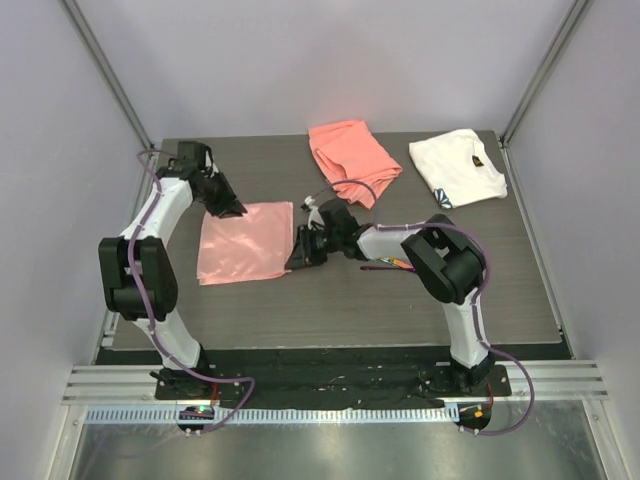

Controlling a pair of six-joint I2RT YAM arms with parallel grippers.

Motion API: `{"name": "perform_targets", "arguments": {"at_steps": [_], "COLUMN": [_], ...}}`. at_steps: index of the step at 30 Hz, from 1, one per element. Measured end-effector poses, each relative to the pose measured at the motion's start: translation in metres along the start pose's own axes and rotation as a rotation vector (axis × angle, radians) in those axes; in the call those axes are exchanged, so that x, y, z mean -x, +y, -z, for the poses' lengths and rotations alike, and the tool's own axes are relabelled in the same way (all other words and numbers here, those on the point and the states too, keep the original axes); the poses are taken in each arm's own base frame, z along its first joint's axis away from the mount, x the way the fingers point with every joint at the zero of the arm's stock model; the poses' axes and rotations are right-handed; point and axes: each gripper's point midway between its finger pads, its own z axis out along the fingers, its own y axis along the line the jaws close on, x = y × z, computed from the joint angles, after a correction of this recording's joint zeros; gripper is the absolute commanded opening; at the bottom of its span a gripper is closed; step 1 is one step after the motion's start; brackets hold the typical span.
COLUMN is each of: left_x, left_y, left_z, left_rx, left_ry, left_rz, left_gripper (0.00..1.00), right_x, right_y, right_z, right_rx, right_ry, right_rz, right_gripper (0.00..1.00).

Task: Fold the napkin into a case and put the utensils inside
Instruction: Rotate the lower triangle-folded napkin at the center of the board.

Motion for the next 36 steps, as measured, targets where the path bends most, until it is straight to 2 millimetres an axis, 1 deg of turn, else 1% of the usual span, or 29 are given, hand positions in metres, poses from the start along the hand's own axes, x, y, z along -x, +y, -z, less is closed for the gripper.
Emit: {"name": "perform_targets", "arguments": {"at_steps": [2, 3, 4, 5, 6, 8, 9, 11, 13, 15, 16, 18, 19, 20, 21, 23, 25, 28, 30, 31, 36], "left_x": [-0.004, -0.009, -0.015, -0.024, -0.034, -0.058, -0.07, -0.093, -0.11, -0.123, -0.127, -0.135, -0.139, -0.141, -0.144, -0.148, -0.149, -0.152, -0.155, -0.158, -0.174], "left_y": [-0.005, -0.009, -0.013, -0.017, -0.02, -0.027, -0.032, -0.042, -0.05, -0.054, -0.054, -0.051, -0.049, -0.047, -0.044, -0.037, -0.031, -0.026, -0.022, -0.018, -0.001], "left_z": [0.0, 0.0, 0.0, 0.001, 0.002, 0.006, 0.008, 0.011, 0.012, 0.01, 0.008, 0.002, -0.001, -0.004, -0.008, -0.015, -0.019, -0.025, -0.028, -0.029, -0.036], "left_rx": [-0.012, -0.021, -0.029, -0.038, -0.04, -0.04, -0.039, -0.039, -0.039, -0.024, -0.015, 0.025, 0.047, 0.063, 0.087, 0.127, 0.157, 0.192, 0.208, 0.217, 0.257], "left_ry": [0.009, 0.013, 0.016, 0.017, 0.018, 0.025, 0.022, 0.003, -0.009, -0.023, -0.028, -0.039, -0.042, -0.043, -0.046, -0.049, -0.052, -0.049, -0.043, -0.034, 0.008], "left_rz": [-0.013, -0.027, -0.041, -0.06, -0.081, -0.13, -0.163, -0.236, -0.295, -0.343, -0.357, -0.381, -0.388, -0.391, -0.396, -0.395, -0.397, -0.396, -0.397, -0.399, -0.408], "left_gripper": [0.24, 0.27, 0.29, 0.32, 0.36, 0.43, 0.46, 0.48, 0.48, 0.47, 0.46, 0.45, 0.45, 0.44, 0.44, 0.44, 0.44, 0.46, 0.45, 0.46, 0.43], "right_x": [-0.024, -0.032, -0.033, -0.028, -0.016, 0.018, 0.046, 0.086, 0.126, 0.151, 0.158, 0.169, 0.172, 0.173, 0.173, 0.167, 0.155, 0.137, 0.128, 0.124, 0.122], "right_y": [0.024, 0.038, 0.047, 0.052, 0.052, 0.043, 0.035, 0.028, 0.019, 0.017, 0.016, 0.017, 0.015, 0.012, 0.008, -0.006, -0.021, -0.039, -0.046, -0.047, -0.046], "right_z": [0.003, 0.005, 0.007, 0.012, 0.018, 0.031, 0.04, 0.055, 0.072, 0.077, 0.076, 0.067, 0.06, 0.054, 0.046, 0.033, 0.021, 0.009, 0.004, 0.003, 0.0], "right_rx": [0.044, 0.068, 0.085, 0.09, 0.081, 0.047, 0.019, -0.011, -0.045, -0.069, -0.076, -0.085, -0.089, -0.093, -0.098, -0.12, -0.148, -0.186, -0.203, -0.209, -0.215], "right_ry": [0.04, 0.058, 0.059, 0.048, 0.024, -0.044, -0.099, -0.184, -0.273, -0.323, -0.332, -0.338, -0.331, -0.323, -0.314, -0.282, -0.246, -0.192, -0.167, -0.158, -0.154], "right_rz": [-0.014, -0.009, -0.001, 0.007, 0.012, 0.024, 0.03, 0.046, 0.061, 0.069, 0.069, 0.068, 0.06, 0.054, 0.04, 0.004, -0.032, -0.08, -0.099, -0.106, -0.104], "right_gripper": [0.34, 0.39, 0.42, 0.46, 0.47, 0.51, 0.53, 0.54, 0.54, 0.54, 0.54, 0.48, 0.44, 0.37, 0.37, 0.36, 0.34, 0.33, 0.33, 0.31, 0.29]}}
